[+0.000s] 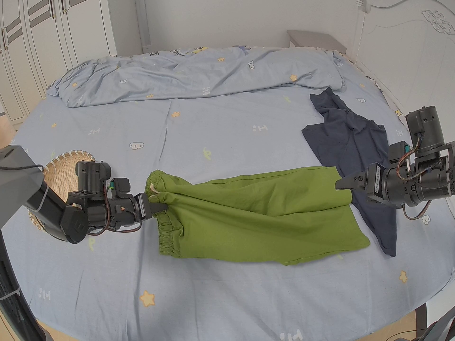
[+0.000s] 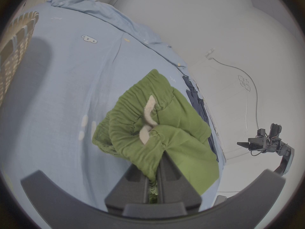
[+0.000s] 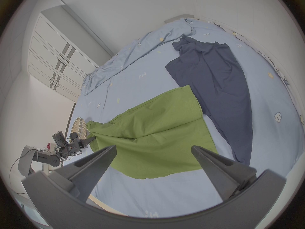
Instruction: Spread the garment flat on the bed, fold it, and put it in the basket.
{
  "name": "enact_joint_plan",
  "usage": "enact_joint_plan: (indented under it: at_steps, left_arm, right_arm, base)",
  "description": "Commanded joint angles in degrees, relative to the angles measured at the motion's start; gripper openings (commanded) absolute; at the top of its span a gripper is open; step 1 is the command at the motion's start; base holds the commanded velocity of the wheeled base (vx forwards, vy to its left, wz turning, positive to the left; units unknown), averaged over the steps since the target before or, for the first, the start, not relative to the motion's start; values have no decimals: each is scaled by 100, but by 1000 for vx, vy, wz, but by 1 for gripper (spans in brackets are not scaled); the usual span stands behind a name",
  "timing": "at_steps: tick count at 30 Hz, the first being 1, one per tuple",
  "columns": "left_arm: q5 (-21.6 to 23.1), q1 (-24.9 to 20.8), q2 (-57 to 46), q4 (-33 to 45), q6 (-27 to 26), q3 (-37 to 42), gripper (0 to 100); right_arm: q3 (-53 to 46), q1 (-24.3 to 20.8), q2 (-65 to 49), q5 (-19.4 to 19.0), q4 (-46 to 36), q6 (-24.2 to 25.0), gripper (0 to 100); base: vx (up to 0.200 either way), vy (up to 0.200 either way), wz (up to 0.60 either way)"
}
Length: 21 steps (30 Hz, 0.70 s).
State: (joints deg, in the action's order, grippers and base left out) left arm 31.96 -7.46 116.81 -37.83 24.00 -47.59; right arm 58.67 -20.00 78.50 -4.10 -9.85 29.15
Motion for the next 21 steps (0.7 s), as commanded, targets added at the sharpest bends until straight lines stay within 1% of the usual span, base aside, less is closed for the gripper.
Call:
enact_joint_plan:
  at_steps: [1, 5, 9, 10, 16, 21]
  left_arm:
    - [-24, -1, 483, -5, -106, -242, 0]
    - [-32, 43, 650, -14, -150, -497, 0]
    - [-24, 69, 606, -14, -159, -409, 0]
    - [-15, 78, 589, -14, -159, -365, 100]
    - [12, 87, 237, -5, -133, -198, 100]
    - [29, 87, -194, -14, -142, 101, 100]
  right_arm:
    - [-5, 5, 25, -3, 1, 3, 100]
    - [-5, 5, 43, -3, 1, 3, 100]
    - [-5, 14, 61, -3, 1, 3, 100]
    - [-5, 14, 61, -3, 1, 3, 100]
    - [-5, 5, 61, -3, 1, 3, 100]
    - [-5, 14, 52, 5, 1, 3, 100]
  base:
    - [0, 0, 0]
    - [0, 0, 0]
    - [0, 0, 0]
    - [0, 0, 0]
    - [0, 0, 0]
    - [0, 0, 0]
